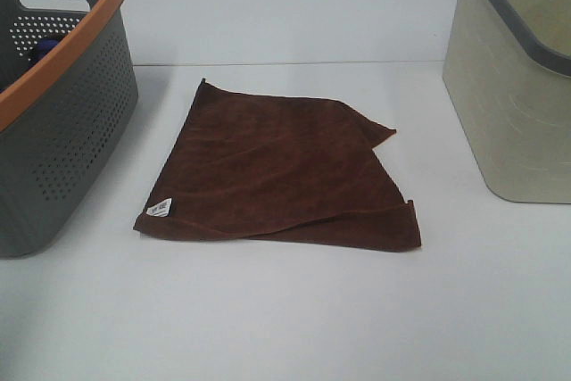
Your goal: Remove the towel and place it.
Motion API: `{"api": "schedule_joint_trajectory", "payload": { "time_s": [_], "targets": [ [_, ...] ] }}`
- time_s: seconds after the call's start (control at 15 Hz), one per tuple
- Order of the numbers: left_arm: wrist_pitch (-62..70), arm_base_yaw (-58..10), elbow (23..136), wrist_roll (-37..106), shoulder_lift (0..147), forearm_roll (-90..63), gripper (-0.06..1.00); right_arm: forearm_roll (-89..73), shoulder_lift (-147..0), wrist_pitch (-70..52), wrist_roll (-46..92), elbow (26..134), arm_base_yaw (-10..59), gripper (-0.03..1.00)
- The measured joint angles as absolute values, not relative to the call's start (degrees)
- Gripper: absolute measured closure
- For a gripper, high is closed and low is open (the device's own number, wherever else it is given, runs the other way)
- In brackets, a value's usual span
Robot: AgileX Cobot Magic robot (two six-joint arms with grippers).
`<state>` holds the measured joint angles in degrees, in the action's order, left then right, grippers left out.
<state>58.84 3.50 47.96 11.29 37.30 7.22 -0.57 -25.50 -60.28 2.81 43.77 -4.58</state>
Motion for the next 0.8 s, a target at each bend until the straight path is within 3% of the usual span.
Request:
{"api": "schedule_joint_trajectory", "payload": {
  "time_s": [0.2, 0.4, 0.8],
  "targets": [
    [58.84, 2.12, 45.44, 7.62, 31.80, 12.89, 0.08, 0.00, -14.67, -60.28, 3.27, 40.85, -4.58, 0.27],
    [58.84, 2.12, 41.02, 2.12, 21.31, 8.31, 0.08, 0.00, -4.70, -62.45, 3.50, 35.64, -4.58, 0.27],
    [59.01, 2.12, 30.14, 1.03, 4.30, 4.13, 0.08, -0.57, 0.17, -62.51, 3.67, 31.11, -4.58, 0.27]
  ]
}}
